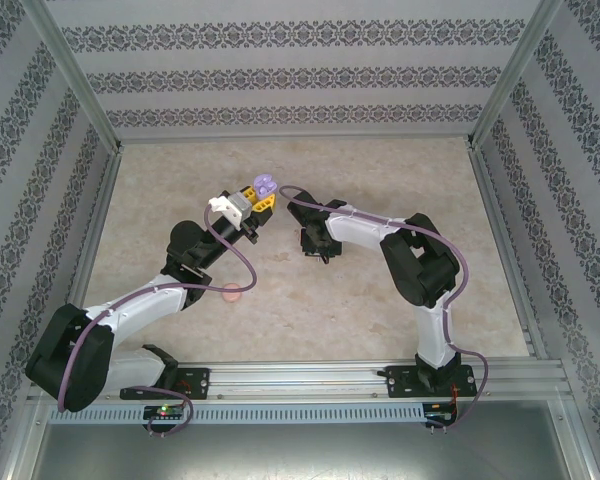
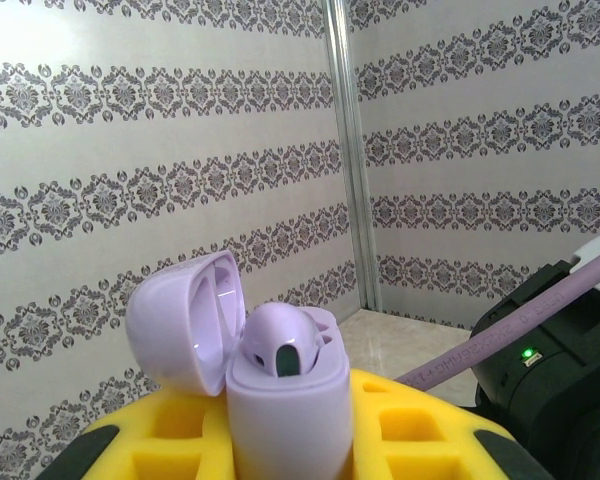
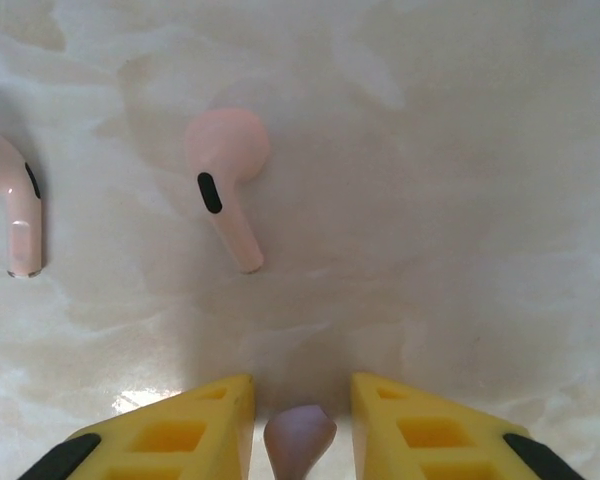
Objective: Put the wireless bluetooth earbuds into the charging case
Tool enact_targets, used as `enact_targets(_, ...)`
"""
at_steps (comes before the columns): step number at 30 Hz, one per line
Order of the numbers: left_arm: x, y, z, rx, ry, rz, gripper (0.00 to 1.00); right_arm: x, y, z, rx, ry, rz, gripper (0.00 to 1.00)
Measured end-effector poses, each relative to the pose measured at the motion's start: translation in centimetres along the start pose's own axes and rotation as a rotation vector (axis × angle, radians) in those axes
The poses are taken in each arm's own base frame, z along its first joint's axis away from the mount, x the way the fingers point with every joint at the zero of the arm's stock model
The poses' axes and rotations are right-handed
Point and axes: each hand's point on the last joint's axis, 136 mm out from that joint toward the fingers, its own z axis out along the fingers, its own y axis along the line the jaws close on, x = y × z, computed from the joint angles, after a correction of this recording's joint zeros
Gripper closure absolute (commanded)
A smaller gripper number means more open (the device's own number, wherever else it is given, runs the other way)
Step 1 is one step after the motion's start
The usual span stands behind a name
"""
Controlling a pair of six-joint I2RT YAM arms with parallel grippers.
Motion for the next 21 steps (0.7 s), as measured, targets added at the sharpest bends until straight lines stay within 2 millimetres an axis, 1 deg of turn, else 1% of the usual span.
enact_targets(7, 0.1, 0.0, 0.0, 0.001, 0.002, -0.012, 1.00, 0.0, 0.0, 0.0, 0.001, 0.001, -0.001, 0.77)
enact_targets(15, 0.1, 0.0, 0.0, 0.001, 0.002, -0.019, 1.00, 0.1, -0.1, -0.2, -0.009, -0.009, 0.002, 0.80)
enact_targets(18, 0.1, -0.1, 0.0, 0.004, 0.002, -0.022, 1.00, 0.4, -0.4, -0.6, -0.013, -0.014, 0.003, 0.81)
enact_targets(21, 0.1, -0.1, 0.0, 0.009, 0.003, -0.023, 1.00, 0.5, -0.9, -1.5, -0.027, -0.031, 0.008, 0.81)
